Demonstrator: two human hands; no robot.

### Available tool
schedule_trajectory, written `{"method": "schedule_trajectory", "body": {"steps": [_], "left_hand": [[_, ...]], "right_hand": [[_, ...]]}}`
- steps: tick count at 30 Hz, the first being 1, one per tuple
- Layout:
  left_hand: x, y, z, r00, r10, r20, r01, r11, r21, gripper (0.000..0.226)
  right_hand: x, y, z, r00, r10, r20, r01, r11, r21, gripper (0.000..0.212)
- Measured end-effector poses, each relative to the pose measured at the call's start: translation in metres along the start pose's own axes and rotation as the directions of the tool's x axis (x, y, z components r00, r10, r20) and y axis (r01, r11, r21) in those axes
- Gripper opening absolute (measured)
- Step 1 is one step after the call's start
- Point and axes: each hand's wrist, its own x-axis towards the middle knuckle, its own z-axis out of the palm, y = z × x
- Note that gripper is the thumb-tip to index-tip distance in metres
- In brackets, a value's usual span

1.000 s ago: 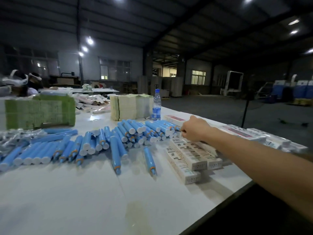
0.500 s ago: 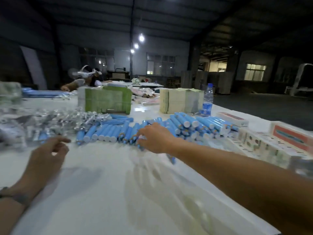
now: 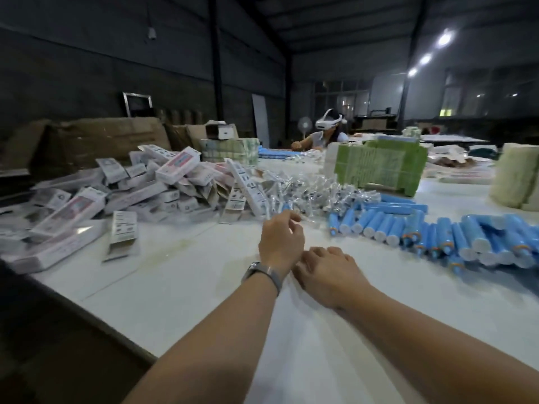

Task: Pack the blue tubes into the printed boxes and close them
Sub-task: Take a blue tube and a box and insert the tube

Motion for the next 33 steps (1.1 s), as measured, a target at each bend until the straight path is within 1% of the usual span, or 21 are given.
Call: {"method": "schedule_trajectory", "body": {"steps": [1, 3, 5, 6, 7, 10, 12, 13, 15, 17, 19, 22, 25, 26, 28, 30, 31, 33], "left_hand": [[0.007, -0.006, -0.003, 1.000, -0.012, 0.012, 0.012, 0.999, 0.048, 0.021], [0.027, -0.018, -0.010, 0.996, -0.048, 0.079, 0.030, 0.976, 0.214, 0.024], [0.048, -0.029, -0.016, 0.982, -0.099, 0.160, 0.026, 0.915, 0.403, 0.032], [0.059, -0.034, -0.019, 0.978, -0.119, 0.170, 0.030, 0.892, 0.452, 0.035], [0.070, -0.039, -0.021, 0.978, -0.137, 0.156, 0.050, 0.884, 0.464, 0.038], [0.102, -0.053, -0.024, 0.972, -0.234, 0.006, 0.214, 0.899, 0.383, 0.052], [0.122, -0.062, -0.026, 0.946, -0.308, -0.098, 0.322, 0.879, 0.352, 0.073], [0.131, -0.068, -0.026, 0.931, -0.342, -0.130, 0.366, 0.866, 0.341, 0.085], [0.148, -0.080, -0.026, 0.904, -0.401, -0.150, 0.428, 0.856, 0.289, 0.106], [0.163, -0.091, -0.023, 0.888, -0.438, -0.141, 0.459, 0.864, 0.207, 0.118], [0.175, -0.097, -0.020, 0.890, -0.439, -0.126, 0.454, 0.879, 0.145, 0.122], [0.182, -0.099, -0.011, 0.894, -0.434, -0.109, 0.447, 0.875, 0.186, 0.124], [0.181, -0.103, -0.004, 0.882, -0.468, -0.057, 0.470, 0.868, 0.161, 0.120], [0.181, -0.104, -0.004, 0.882, -0.472, -0.005, 0.466, 0.870, 0.160, 0.118], [0.176, -0.102, -0.006, 0.875, -0.456, 0.159, 0.446, 0.890, 0.100, 0.112], [0.163, -0.095, -0.012, 0.862, -0.424, 0.278, 0.427, 0.903, 0.052, 0.121], [0.158, -0.091, -0.016, 0.863, -0.405, 0.304, 0.399, 0.913, 0.083, 0.127], [0.145, -0.081, -0.025, 0.865, -0.380, 0.329, 0.360, 0.925, 0.122, 0.129]], "right_hand": [[0.000, -0.003, 0.001, 1.000, -0.003, 0.001, 0.003, 1.000, -0.010, 0.043], [-0.002, -0.005, 0.002, 1.000, -0.007, -0.001, 0.007, 1.000, -0.013, 0.045], [-0.003, -0.005, 0.003, 1.000, -0.009, -0.010, 0.009, 1.000, -0.012, 0.045], [-0.002, -0.004, 0.003, 1.000, -0.013, -0.014, 0.013, 1.000, -0.018, 0.045], [-0.002, -0.004, 0.004, 1.000, -0.015, -0.012, 0.015, 1.000, -0.023, 0.046], [-0.001, -0.003, 0.005, 1.000, -0.026, 0.014, 0.026, 0.999, -0.034, 0.048], [0.000, -0.003, 0.004, 0.999, -0.037, 0.025, 0.038, 0.998, -0.042, 0.048], [0.000, -0.003, 0.004, 0.999, -0.041, 0.031, 0.042, 0.998, -0.045, 0.048], [0.001, -0.002, 0.005, 0.998, -0.048, 0.034, 0.050, 0.997, -0.051, 0.049], [0.002, -0.001, 0.005, 0.998, -0.047, 0.040, 0.048, 0.998, -0.036, 0.050], [0.005, 0.000, 0.005, 0.998, -0.048, 0.040, 0.049, 0.999, -0.019, 0.050], [0.004, 0.003, 0.007, 0.999, -0.048, 0.024, 0.048, 0.999, -0.002, 0.049], [0.004, 0.005, 0.009, 0.999, -0.043, 0.016, 0.043, 0.999, -0.008, 0.048], [0.005, 0.005, 0.008, 0.999, -0.041, 0.012, 0.041, 0.999, -0.008, 0.048], [0.005, 0.005, 0.008, 0.999, -0.040, 0.015, 0.041, 0.999, -0.015, 0.047], [0.004, 0.005, 0.008, 0.999, -0.035, 0.025, 0.036, 0.999, -0.020, 0.048], [0.004, 0.005, 0.008, 0.999, -0.033, 0.026, 0.033, 0.999, -0.016, 0.048], [0.004, 0.005, 0.008, 0.999, -0.032, 0.027, 0.032, 0.999, -0.005, 0.048]]}}
